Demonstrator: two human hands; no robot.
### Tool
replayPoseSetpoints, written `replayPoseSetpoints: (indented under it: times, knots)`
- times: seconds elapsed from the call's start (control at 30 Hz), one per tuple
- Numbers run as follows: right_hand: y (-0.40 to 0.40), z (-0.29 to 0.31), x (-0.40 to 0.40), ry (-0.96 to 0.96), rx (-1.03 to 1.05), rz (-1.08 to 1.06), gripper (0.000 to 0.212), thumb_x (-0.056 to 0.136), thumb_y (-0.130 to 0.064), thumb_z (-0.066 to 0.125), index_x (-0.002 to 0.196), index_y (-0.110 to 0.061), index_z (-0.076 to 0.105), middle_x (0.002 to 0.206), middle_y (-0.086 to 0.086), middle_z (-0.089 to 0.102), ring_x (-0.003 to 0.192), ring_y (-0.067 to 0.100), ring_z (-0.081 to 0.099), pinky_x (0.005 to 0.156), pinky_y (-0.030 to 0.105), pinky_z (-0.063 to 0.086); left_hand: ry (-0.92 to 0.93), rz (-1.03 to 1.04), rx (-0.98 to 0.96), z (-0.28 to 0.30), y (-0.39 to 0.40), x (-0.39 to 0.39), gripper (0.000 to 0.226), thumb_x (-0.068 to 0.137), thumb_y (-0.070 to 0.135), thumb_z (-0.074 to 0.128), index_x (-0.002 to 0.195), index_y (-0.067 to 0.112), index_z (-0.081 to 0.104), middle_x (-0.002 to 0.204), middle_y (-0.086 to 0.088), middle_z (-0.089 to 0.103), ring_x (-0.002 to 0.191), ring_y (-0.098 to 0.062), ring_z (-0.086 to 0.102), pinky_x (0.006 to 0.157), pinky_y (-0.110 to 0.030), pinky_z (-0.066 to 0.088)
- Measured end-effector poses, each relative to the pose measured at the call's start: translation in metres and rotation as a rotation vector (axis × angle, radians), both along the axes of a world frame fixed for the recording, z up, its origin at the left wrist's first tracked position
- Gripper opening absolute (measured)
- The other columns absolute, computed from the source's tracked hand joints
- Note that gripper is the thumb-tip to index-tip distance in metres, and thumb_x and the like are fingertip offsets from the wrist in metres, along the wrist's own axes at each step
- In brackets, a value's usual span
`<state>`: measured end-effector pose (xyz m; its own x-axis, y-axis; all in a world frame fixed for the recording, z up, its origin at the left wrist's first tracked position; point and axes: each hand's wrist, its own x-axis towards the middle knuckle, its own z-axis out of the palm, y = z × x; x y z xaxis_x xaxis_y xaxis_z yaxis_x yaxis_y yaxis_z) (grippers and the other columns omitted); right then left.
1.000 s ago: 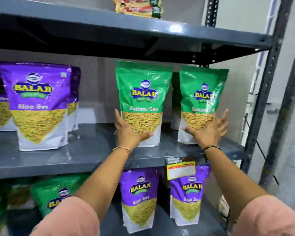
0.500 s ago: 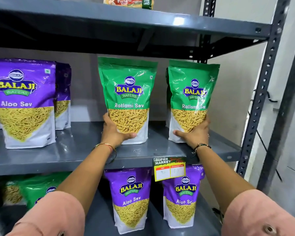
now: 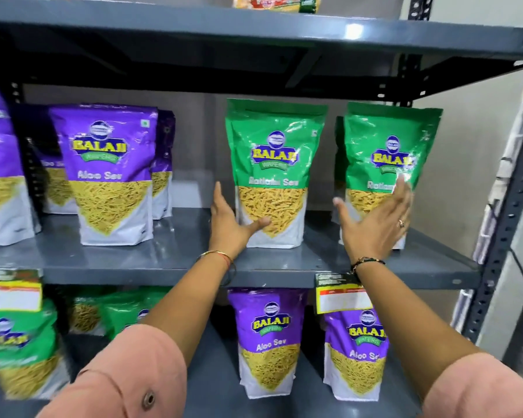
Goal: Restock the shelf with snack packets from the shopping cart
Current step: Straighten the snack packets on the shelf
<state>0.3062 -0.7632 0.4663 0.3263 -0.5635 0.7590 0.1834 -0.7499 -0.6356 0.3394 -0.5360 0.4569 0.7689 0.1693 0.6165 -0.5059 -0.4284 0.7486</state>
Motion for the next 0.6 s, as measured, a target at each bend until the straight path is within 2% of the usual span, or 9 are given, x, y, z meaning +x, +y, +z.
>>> replayPoseSetpoints:
  times: [0.1,0.2,0.3,0.4,0.5,0.6]
  knots:
    - [0.068,0.013,-0.006,-0.154,-0.129,0.066,0.078,0.085,-0.051,0.053,0.148,-0.019,0.020,0.155,0.004,0.028,0.143,0.022,0.025,0.117,0.043,0.018,-0.249,0.270,0.086,0.009,0.039,-0.016,0.092,0.075,0.049,0.067,0.146,0.022,0.016,0.151,-0.005,0.035,0.140,-0.022,0.031,0.110,-0.040,0.027]
    - [0.149,0.021,-0.006,-0.185,-0.173,0.234,0.075,0.084,-0.043,0.057,0.146,-0.018,0.025,0.152,0.003,0.034,0.140,0.022,0.032,0.115,0.040,0.021,-0.338,0.539,0.104,0.018,0.101,-0.021,0.082,0.078,0.045,0.061,0.145,0.020,0.020,0.152,-0.009,0.034,0.142,-0.027,0.028,0.112,-0.048,0.029]
    - [0.232,0.022,-0.003,-0.119,-0.155,0.489,0.090,0.075,-0.045,0.069,0.146,-0.014,0.024,0.149,0.008,0.038,0.137,0.025,0.034,0.114,0.034,0.020,-0.327,0.724,0.062,0.019,0.185,-0.023,0.093,0.072,0.045,0.069,0.145,0.013,0.021,0.150,-0.013,0.033,0.140,-0.032,0.028,0.113,-0.047,0.028]
    - [0.304,0.015,0.005,0.058,-0.066,0.705,0.117,0.062,-0.050,0.080,0.149,-0.012,0.012,0.154,0.014,0.027,0.142,0.028,0.025,0.116,0.038,0.019,-0.168,0.820,0.061,0.008,0.270,-0.025,0.112,0.063,0.052,0.075,0.146,0.010,0.013,0.153,-0.017,0.023,0.142,-0.036,0.022,0.116,-0.046,0.019]
    - [0.363,0.004,0.016,0.263,0.032,0.770,0.136,0.053,-0.044,0.087,0.149,-0.014,-0.004,0.158,0.016,0.012,0.147,0.027,0.014,0.117,0.041,0.016,-0.009,0.849,-0.021,-0.007,0.343,-0.028,0.129,0.052,0.054,0.081,0.146,0.005,0.007,0.151,-0.028,0.020,0.142,-0.043,0.017,0.116,-0.053,0.021]
    - [0.390,-0.006,0.026,0.359,0.114,0.763,0.143,0.051,-0.036,0.090,0.148,-0.012,-0.011,0.158,0.019,0.009,0.147,0.030,0.013,0.117,0.041,0.018,0.093,0.802,-0.050,-0.016,0.392,-0.024,0.142,0.042,0.055,0.085,0.146,0.007,0.001,0.153,-0.030,0.011,0.143,-0.044,0.011,0.115,-0.056,0.021]
